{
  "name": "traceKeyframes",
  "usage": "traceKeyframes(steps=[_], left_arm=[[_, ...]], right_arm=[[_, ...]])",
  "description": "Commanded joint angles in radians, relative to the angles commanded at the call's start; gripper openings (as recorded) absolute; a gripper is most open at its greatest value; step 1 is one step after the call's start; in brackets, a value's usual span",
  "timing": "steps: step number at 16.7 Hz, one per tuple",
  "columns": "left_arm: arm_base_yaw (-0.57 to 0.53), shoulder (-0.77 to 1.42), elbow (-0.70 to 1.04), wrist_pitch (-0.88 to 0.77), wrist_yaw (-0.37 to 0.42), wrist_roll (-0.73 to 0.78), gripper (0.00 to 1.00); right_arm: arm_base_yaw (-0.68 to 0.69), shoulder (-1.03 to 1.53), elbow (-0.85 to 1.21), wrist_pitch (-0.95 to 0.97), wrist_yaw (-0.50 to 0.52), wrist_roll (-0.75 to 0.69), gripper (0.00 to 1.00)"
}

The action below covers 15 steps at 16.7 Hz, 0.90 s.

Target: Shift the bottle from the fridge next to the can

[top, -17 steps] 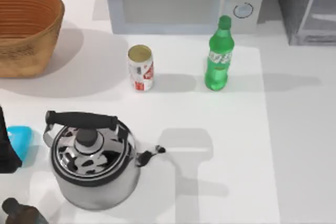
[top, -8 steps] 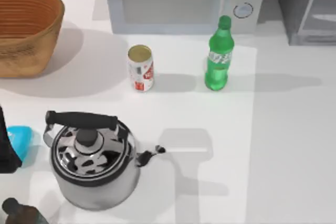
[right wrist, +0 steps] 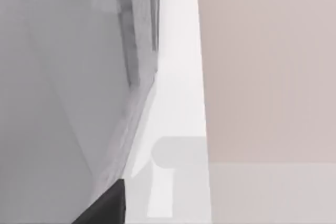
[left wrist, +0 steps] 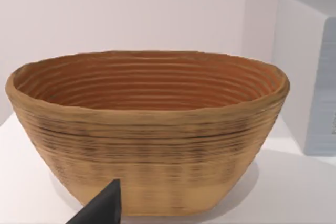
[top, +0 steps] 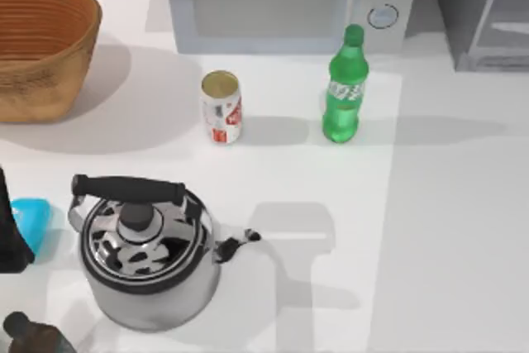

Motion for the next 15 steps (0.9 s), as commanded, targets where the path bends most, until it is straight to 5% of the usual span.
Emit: traceKeyframes(steps=[4,11,15], left_arm=[[0.000,0.000,0.000,0.000,0.000,0.000,1.00],[0.000,0.000,0.000,0.000,0.000,0.000,1.00],[0.000,0.000,0.000,0.000,0.000,0.000,1.00]], right_arm=[[0.169,-0.013,-0.087,0.054,0.152,0.155,1.00],[0.709,-0.132,-0.163,0.224,0.524,0.424,1.00],[0.865,-0.184,-0.256,0.298,0.680,0.570,1.00]])
